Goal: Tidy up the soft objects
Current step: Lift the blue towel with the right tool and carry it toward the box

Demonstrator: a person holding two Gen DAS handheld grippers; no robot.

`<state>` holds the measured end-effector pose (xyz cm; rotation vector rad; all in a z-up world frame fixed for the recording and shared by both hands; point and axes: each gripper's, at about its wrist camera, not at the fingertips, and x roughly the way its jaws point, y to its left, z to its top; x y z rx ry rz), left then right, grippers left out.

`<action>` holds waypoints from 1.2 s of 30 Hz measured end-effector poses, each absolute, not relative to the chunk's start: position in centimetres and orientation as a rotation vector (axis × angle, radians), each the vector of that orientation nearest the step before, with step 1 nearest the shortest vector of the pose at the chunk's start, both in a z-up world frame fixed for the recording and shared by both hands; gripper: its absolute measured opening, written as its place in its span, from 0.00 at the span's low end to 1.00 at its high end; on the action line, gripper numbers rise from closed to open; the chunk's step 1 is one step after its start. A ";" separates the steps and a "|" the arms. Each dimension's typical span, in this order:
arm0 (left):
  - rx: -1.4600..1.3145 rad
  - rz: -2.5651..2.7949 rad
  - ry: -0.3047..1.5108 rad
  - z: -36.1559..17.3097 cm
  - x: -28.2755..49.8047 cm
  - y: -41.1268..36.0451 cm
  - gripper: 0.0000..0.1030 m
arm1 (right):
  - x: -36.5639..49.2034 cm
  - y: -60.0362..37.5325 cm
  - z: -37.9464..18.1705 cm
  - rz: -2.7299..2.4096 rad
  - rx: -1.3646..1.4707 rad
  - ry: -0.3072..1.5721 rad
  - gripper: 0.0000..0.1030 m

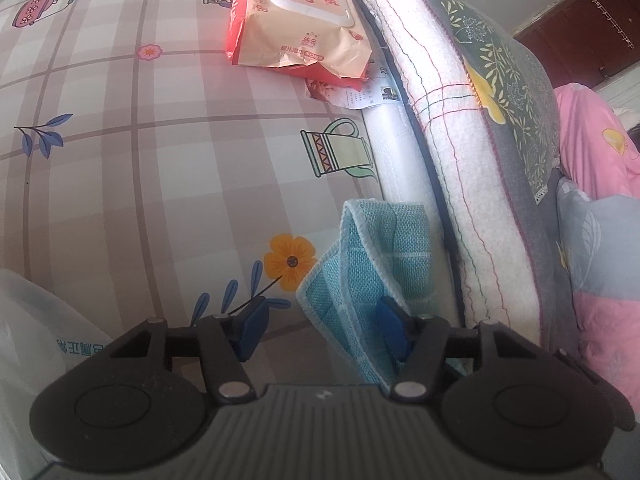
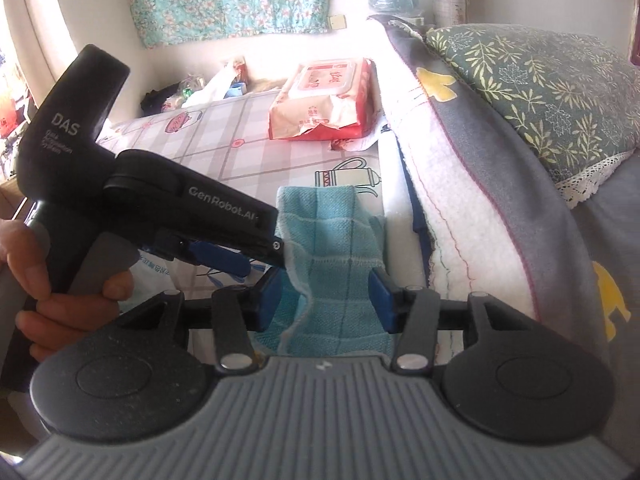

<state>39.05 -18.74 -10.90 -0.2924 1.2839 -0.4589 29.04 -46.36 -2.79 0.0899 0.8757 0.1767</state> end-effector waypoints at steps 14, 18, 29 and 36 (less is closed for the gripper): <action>-0.316 -0.463 1.292 -10.8 39.4 -18.2 0.51 | 34.2 -43.5 -8.3 0.210 -0.077 1.071 0.75; -0.347 -0.467 1.303 -10.9 39.5 -18.0 0.52 | 34.7 -44.4 -8.5 0.205 0.010 1.086 0.72; -0.484 -0.538 1.283 -8.8 38.8 -17.3 0.69 | 32.5 -45.0 -5.8 0.135 0.020 0.947 0.22; -0.572 -0.633 1.211 -5.4 37.0 -16.4 0.60 | 29.2 -42.9 -0.4 0.125 -0.098 0.759 0.22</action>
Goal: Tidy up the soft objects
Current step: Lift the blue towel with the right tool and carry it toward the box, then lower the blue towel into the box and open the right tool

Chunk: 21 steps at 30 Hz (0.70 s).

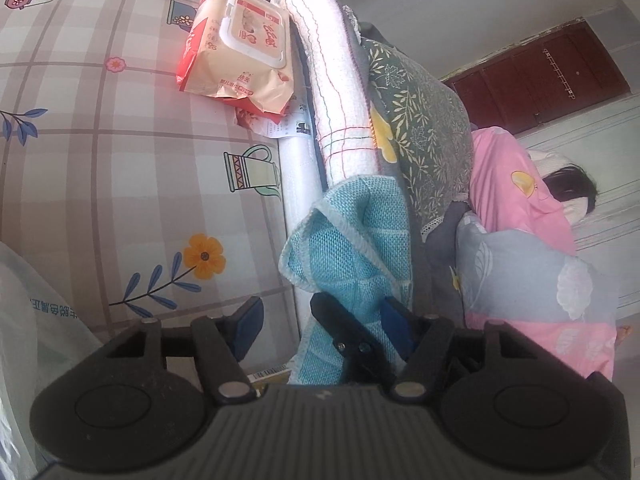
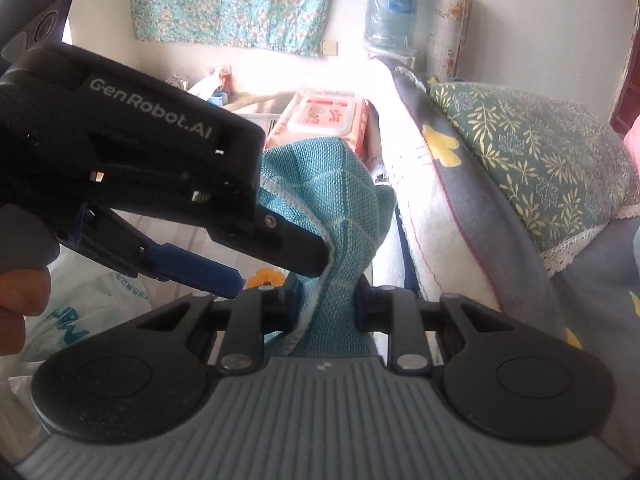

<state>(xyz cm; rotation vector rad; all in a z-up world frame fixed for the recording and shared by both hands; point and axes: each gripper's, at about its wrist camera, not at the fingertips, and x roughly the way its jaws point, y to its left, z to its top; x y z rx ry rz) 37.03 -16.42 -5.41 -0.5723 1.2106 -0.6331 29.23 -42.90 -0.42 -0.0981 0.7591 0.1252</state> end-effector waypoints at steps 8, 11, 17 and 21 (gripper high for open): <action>-0.633 -0.689 1.109 0.3 32.9 -12.5 0.47 | 25.0 -41.0 5.5 0.173 -0.061 0.637 0.22; -0.642 -0.669 1.068 2.4 30.5 -9.5 0.47 | 23.6 -39.3 7.4 0.229 -0.009 0.614 0.22; -0.673 -0.582 0.952 5.8 25.2 -0.7 0.49 | 20.5 -32.4 10.6 0.407 0.084 0.596 0.22; -0.693 -0.467 0.872 6.3 21.6 6.1 0.59 | 18.9 -25.6 11.8 0.582 0.163 0.666 0.22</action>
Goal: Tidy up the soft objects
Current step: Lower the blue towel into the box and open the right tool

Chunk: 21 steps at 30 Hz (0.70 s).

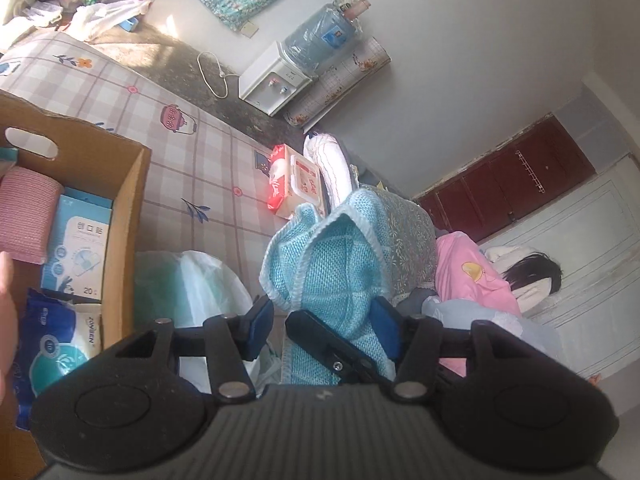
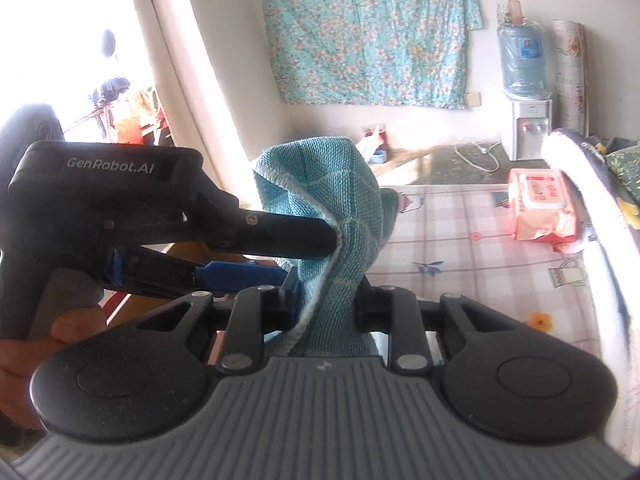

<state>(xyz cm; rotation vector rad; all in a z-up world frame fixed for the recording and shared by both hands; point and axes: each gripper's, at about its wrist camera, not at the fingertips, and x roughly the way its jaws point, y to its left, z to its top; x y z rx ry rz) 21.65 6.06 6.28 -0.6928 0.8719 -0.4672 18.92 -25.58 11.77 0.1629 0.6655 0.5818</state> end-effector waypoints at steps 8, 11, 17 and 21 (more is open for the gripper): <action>-0.711 -0.050 0.653 6.7 13.4 20.7 0.77 | 18.8 -11.4 10.3 0.804 0.231 0.873 0.23; -0.693 0.082 0.574 6.8 10.4 24.3 0.77 | 19.9 -6.5 8.7 0.840 0.291 0.983 0.23; -0.662 0.218 0.500 7.3 5.7 28.5 0.77 | 22.4 0.5 4.6 0.809 0.362 1.150 0.25; -0.644 0.265 0.489 7.1 4.4 29.2 0.77 | 23.3 4.1 0.6 0.773 0.261 1.214 0.32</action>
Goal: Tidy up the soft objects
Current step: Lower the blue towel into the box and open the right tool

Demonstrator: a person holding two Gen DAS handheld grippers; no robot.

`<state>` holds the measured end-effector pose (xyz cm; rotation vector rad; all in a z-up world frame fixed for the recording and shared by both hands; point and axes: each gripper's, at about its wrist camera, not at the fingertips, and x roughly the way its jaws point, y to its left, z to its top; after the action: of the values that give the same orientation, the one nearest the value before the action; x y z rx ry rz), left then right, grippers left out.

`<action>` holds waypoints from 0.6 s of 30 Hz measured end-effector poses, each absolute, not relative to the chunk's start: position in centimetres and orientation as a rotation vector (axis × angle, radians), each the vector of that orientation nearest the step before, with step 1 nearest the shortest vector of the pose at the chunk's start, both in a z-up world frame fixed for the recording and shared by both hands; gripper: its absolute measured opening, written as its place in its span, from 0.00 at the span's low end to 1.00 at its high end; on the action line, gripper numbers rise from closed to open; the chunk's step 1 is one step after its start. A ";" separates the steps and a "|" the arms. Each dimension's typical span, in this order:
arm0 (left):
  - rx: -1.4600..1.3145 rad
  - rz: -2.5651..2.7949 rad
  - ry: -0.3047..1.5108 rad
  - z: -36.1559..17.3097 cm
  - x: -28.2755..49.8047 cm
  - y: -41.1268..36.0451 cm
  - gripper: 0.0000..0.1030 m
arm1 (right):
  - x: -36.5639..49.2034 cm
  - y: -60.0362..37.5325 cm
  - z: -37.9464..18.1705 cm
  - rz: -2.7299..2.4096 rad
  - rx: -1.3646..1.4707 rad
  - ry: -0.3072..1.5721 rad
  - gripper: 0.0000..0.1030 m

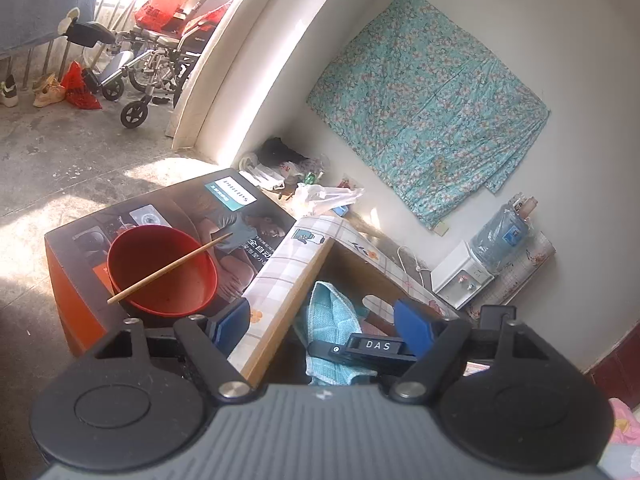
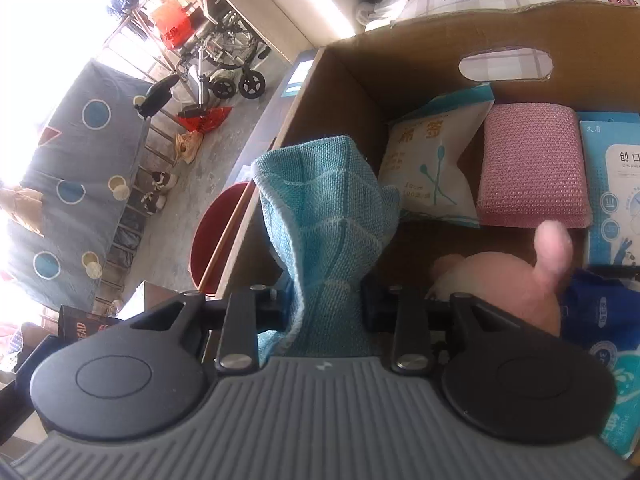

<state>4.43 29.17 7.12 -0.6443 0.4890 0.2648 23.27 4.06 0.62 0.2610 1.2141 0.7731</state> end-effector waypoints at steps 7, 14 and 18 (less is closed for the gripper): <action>-0.655 0.236 0.487 6.3 4.0 29.3 0.77 | 22.3 5.1 1.3 0.775 0.158 1.145 0.55; -0.651 0.220 0.475 6.0 3.4 28.7 0.78 | 22.4 2.2 3.9 0.746 0.199 1.035 0.55; -0.641 0.241 0.460 6.3 2.8 28.4 0.78 | 22.5 1.7 4.4 0.754 0.200 1.000 0.42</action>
<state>2.76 28.44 6.33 -0.6413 0.4604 0.2406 22.51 1.70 4.41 0.1996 1.0003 0.7541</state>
